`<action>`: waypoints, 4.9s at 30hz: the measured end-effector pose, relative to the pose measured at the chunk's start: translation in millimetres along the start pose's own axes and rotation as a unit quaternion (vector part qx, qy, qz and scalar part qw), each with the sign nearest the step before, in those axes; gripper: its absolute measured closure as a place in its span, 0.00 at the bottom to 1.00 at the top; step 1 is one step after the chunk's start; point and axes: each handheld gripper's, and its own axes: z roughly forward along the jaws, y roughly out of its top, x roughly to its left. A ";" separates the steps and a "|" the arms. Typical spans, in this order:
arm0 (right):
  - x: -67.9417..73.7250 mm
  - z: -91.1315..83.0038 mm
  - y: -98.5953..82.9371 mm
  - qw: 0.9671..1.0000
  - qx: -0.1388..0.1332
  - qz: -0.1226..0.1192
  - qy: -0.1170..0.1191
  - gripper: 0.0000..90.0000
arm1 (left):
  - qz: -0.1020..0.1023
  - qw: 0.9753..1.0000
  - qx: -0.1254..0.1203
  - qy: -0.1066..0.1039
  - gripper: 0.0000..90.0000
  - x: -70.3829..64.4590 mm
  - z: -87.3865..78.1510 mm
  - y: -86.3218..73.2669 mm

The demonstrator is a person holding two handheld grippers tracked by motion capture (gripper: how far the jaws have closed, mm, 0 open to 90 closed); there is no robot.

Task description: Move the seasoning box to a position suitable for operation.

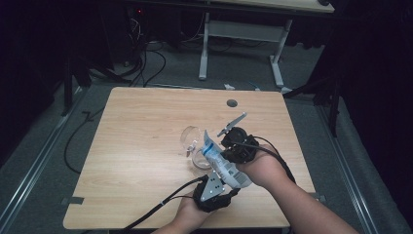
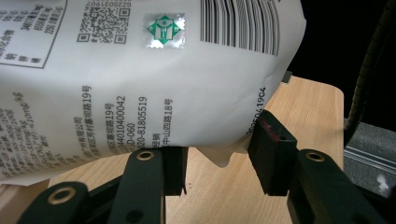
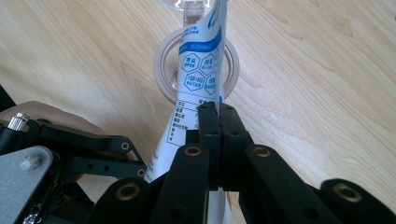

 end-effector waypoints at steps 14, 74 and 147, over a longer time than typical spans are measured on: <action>-0.7 -0.4 5.9 1.000 0.004 -0.007 0.003 1.00 | 0.006 1.000 -0.004 0.009 0.68 1.6 -3.6 1.6; -3.3 -1.7 15.4 1.000 0.009 -0.008 0.002 1.00 | 0.013 1.000 -0.019 0.001 0.71 7.3 -8.0 11.1; -4.4 0.7 23.0 1.000 0.006 -0.022 0.007 1.00 | 0.012 1.000 -0.026 0.008 0.72 10.6 -9.6 15.2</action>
